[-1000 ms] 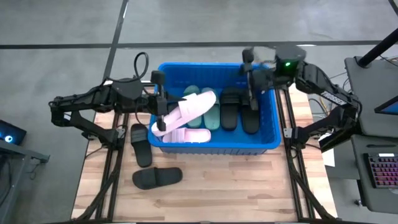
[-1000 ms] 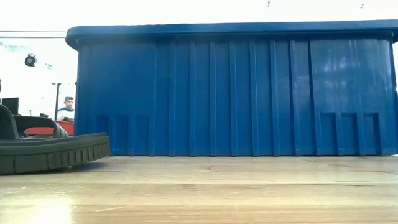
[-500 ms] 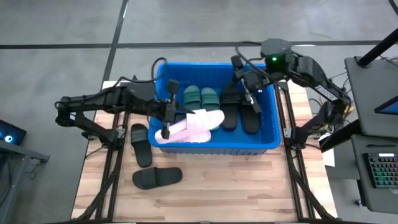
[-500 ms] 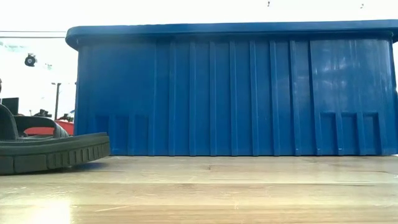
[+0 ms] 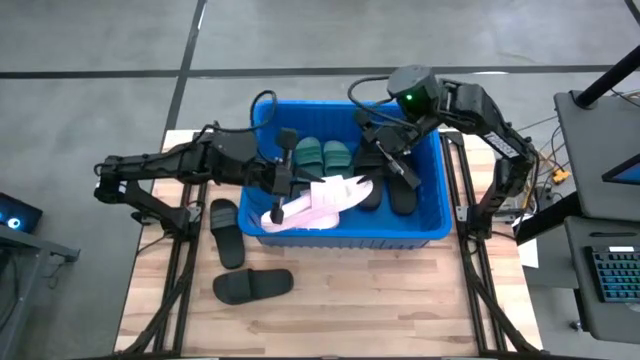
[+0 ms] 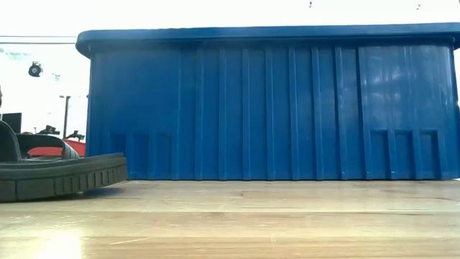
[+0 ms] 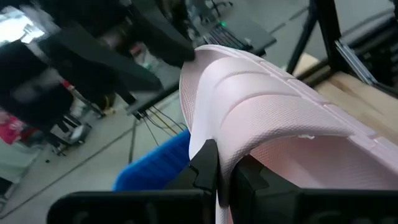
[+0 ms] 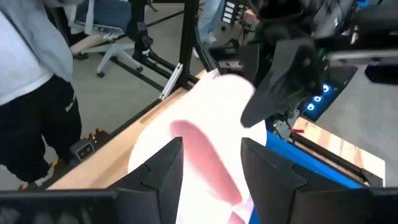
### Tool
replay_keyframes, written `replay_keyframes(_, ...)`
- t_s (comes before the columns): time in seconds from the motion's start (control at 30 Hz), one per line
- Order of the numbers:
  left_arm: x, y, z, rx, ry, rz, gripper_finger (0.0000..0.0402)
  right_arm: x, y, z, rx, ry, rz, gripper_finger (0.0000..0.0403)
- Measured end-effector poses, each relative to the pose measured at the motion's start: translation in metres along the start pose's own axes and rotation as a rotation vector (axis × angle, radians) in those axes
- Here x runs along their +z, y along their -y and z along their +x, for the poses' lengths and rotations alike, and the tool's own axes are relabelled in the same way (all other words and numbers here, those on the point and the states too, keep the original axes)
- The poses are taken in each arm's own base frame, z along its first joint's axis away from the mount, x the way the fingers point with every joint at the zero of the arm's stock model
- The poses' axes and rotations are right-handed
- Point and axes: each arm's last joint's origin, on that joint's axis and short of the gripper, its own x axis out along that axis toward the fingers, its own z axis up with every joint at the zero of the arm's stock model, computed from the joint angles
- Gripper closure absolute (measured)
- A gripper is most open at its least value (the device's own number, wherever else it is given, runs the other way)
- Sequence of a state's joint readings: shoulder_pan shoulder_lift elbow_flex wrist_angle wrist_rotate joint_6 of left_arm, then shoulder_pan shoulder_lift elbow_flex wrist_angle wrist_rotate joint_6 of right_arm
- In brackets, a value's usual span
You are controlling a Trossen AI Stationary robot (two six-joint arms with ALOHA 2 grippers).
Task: Pick and place slides into bin
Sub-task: Put the pink slide into the blue container
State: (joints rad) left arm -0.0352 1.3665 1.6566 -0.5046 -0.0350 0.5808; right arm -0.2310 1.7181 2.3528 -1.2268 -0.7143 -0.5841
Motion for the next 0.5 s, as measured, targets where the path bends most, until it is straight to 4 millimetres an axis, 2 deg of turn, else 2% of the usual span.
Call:
replay_keyframes(0.13,0.002,-0.003,-0.001,0.030,0.013,-0.003,0.0401,0.000,0.001,0.002,0.001,0.000,-0.005,0.0250)
replay_keyframes(0.5,-0.003,-0.006,0.025,0.065,0.017,-0.007,0.0401,-0.001,0.000,0.003,0.011,-0.006,-0.053,0.0250)
